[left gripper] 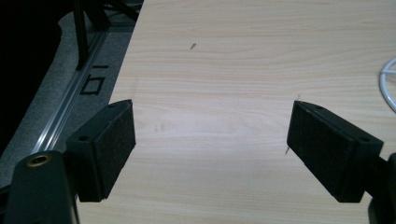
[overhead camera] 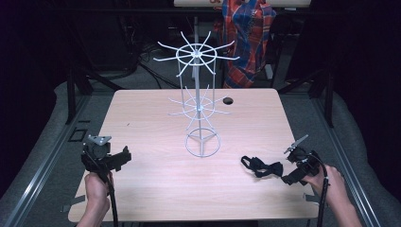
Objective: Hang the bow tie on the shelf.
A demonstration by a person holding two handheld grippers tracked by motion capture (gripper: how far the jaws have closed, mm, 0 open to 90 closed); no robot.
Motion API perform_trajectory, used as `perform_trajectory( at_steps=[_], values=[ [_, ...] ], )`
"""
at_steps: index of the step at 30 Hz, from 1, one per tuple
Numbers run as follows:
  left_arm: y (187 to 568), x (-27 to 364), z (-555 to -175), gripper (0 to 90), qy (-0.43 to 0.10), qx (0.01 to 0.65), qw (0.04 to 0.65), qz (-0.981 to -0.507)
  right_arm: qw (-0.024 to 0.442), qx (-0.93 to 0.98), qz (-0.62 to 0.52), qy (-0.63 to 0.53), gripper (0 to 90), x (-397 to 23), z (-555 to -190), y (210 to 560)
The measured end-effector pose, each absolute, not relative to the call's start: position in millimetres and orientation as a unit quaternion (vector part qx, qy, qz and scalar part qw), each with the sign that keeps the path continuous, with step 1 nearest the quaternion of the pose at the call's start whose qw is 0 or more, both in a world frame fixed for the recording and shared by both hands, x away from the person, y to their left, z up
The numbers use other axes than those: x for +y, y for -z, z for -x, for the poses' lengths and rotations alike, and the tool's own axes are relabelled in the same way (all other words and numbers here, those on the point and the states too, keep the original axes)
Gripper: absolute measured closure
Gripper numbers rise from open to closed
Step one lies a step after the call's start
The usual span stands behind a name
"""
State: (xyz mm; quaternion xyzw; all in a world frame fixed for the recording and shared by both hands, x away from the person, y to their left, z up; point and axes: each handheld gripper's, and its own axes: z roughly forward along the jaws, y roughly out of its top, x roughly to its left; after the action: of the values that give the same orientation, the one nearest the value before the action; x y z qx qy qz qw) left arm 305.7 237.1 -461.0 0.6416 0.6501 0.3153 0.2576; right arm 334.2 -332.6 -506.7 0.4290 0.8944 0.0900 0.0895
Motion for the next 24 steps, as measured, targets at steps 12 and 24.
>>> perform_trajectory(
  at_steps=[12, 24],
  values=[
    [461, 236, -306, 15.8, -0.314, 0.649, 0.257, -0.644, 0.092, 0.903, -0.41, -0.092, 0.2, -323, -337, 505],
    [461, 236, -305, 15.8, -0.314, 0.65, 0.256, -0.643, 0.097, 0.91, -0.389, -0.104, 1.2, -311, -342, 510]
  ],
)
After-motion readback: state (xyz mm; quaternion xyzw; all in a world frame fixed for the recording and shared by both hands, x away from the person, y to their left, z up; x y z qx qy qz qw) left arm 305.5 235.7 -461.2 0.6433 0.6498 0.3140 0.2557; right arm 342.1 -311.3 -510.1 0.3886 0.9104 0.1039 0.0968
